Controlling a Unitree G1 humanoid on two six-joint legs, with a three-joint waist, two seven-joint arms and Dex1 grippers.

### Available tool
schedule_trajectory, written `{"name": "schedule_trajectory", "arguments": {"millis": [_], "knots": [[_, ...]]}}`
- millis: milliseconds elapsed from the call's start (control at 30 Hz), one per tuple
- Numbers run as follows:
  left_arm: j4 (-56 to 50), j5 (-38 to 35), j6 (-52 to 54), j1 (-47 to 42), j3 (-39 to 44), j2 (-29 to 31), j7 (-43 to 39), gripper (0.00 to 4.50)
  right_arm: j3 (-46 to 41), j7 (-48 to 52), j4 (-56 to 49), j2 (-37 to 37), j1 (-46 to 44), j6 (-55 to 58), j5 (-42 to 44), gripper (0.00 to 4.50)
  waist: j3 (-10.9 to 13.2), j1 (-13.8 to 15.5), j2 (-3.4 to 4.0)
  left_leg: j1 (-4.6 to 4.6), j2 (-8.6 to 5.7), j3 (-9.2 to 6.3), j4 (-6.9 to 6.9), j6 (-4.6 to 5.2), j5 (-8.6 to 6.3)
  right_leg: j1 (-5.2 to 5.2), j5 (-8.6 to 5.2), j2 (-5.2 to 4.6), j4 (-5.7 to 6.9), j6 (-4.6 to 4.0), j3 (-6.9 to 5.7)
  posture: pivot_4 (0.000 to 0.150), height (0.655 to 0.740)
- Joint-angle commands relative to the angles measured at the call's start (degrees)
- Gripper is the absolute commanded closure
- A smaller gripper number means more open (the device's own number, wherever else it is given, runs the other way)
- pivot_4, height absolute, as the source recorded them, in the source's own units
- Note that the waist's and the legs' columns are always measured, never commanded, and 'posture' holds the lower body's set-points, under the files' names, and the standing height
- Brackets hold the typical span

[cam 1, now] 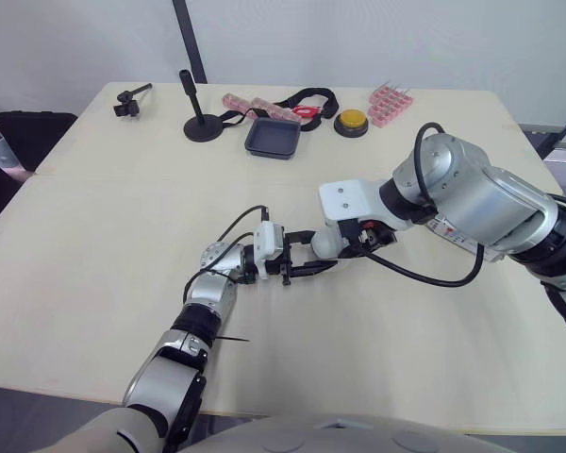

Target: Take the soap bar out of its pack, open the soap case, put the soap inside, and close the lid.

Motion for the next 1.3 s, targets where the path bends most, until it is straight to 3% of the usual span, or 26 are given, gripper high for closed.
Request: {"name": "schedule_trajectory", "arguments": {"millis": [33,1300], "knots": [[-2.6,0.5,-0.1,-0.6,-0.4,-0.2,0.3,2.62,0.2,-1.1,2.3,1.4,-0.7,2.0,-0.9,2.55,0.0,-0.1,-0.01,0.01,0.0,0.0,0.0,0.0,0.0,0.0,0.0,0.0,0.01,0.0,0.0,0.15,0.74],[-2.0,0.8,-0.1,-0.7,-0.7,0.3,0.3,2.62,0.8,-1.8,2.7,1.2,-0.2,2.3,-2.8,2.55,-0.1,-0.2,-0.08,0.13,0.0,0.02,-0.03,-0.04,0.02,0.08,0.0,0.0,0.01,0.0,0.02,0.15,0.74]]}}
